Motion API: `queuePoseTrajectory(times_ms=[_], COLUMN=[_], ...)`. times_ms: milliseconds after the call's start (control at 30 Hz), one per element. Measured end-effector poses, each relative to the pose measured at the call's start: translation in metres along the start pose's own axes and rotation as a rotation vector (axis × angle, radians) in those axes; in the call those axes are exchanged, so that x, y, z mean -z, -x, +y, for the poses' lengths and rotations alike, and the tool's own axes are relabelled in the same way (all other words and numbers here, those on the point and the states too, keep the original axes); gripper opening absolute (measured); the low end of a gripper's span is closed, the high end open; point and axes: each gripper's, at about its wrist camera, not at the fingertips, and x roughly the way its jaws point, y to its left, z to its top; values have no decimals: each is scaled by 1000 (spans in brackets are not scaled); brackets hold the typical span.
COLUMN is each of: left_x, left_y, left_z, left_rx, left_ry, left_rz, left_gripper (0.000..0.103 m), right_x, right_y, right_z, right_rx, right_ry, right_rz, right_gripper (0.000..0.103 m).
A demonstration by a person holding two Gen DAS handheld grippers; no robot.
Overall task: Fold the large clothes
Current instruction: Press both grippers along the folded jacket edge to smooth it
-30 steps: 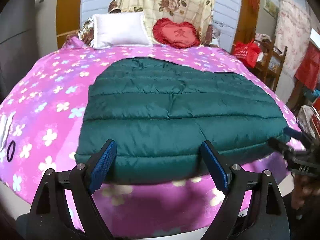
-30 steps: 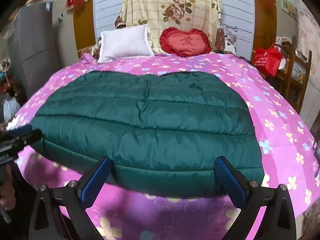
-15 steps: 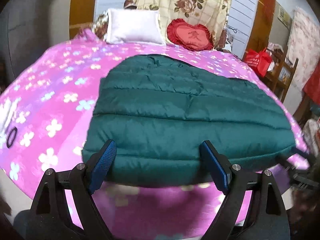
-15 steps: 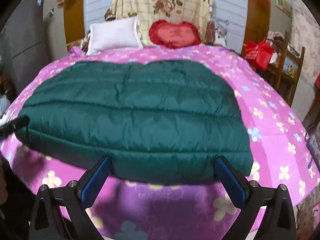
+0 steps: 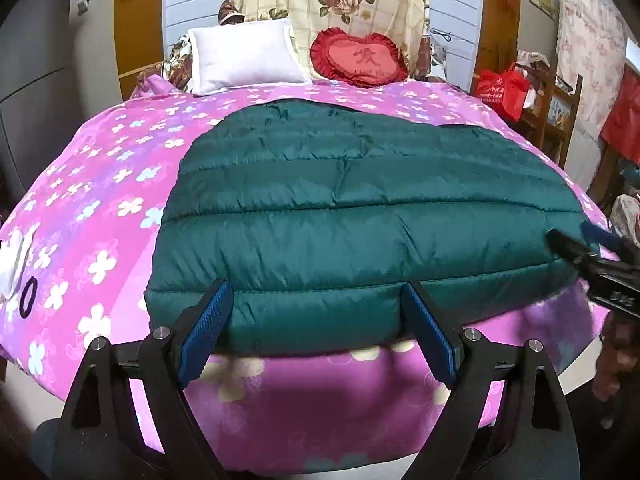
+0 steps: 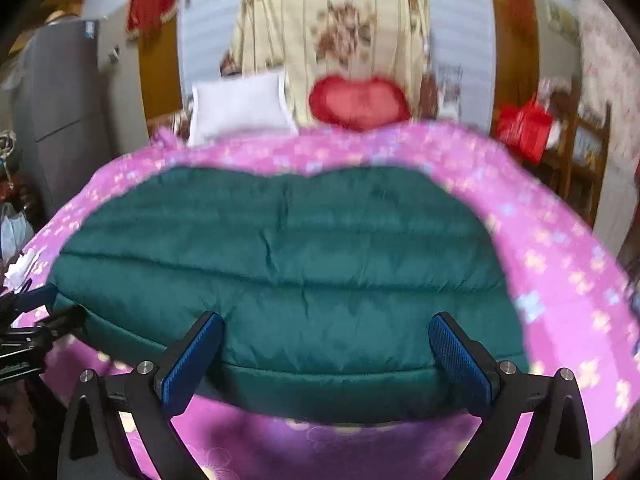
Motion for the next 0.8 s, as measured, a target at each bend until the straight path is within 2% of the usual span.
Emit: queuePoseTrajectory(times_ms=[100, 567, 733, 800], left_x=[2, 2, 4, 5], left_y=[-1, -5, -8, -10], left_z=[-3, 1, -2, -5], left_rx=[-16, 4, -5, -6], left_ry=[-16, 0, -19, -29], left_rz=[0, 21, 30, 43], left_gripper=[87, 88, 92, 98], right_x=[1, 11, 10, 11], right_y=[-7, -11, -11, -10], right_z=[-2, -3, -3, -3], right_rx=[-6, 11, 22, 19], right_ry=[-17, -26, -38, -36], right_rz=[5, 55, 57, 52], right_gripper=[103, 103, 103, 103])
